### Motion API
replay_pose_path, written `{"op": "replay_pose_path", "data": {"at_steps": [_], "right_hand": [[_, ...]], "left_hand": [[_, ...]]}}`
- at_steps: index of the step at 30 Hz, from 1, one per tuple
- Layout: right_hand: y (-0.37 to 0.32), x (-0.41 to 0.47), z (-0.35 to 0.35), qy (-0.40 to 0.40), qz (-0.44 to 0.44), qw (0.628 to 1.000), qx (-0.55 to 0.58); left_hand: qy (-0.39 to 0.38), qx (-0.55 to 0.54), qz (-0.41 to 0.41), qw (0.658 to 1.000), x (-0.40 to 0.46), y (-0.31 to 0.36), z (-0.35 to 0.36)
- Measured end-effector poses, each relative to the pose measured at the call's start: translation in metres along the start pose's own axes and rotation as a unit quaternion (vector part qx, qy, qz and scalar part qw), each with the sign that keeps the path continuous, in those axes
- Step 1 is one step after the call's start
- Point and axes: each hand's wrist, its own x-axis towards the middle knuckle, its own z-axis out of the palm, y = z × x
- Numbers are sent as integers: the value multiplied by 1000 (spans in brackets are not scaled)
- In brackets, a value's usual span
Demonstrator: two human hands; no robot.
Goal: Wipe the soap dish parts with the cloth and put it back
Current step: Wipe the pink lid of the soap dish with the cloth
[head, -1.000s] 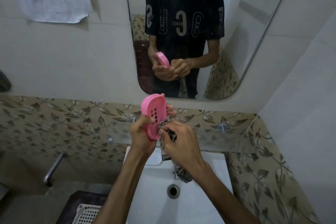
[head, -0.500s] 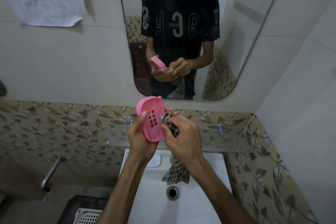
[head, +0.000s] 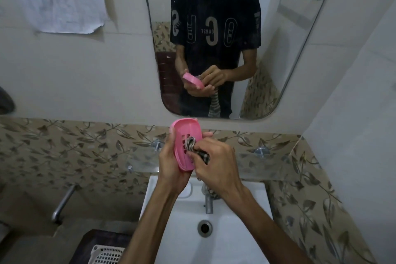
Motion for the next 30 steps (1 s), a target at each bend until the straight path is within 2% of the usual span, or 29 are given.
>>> {"op": "replay_pose_path", "data": {"at_steps": [2, 7, 9, 14, 19, 24, 26, 28, 30], "right_hand": [[3, 0, -3, 2, 19, 1000, 2], [-8, 21, -6, 113, 34, 993, 26], [-11, 24, -5, 132, 37, 990, 38], [-12, 4, 0, 66, 2, 997, 34], [-14, 25, 0, 136, 4, 990, 44], [-9, -6, 7, 14, -43, 997, 56], [-3, -8, 0, -11, -44, 998, 51], [0, 2, -6, 0, -51, 998, 33], [-4, 13, -11, 50, -39, 998, 29]], "left_hand": [[-3, 6, 2, 1000, -1, -3, 1], [10, 22, 36, 999, -2, 2, 15], [1, 25, 39, 999, -3, 5, 15], [-3, 50, 29, 998, -5, 6, 8], [8, 39, 33, 999, -5, 7, 15], [20, 20, 23, 999, -1, 11, -2], [26, 14, 4, 1000, -2, 8, -3], [21, 10, 0, 1000, -4, 7, 1], [30, -1, 4, 1000, -5, 6, 5]]}}
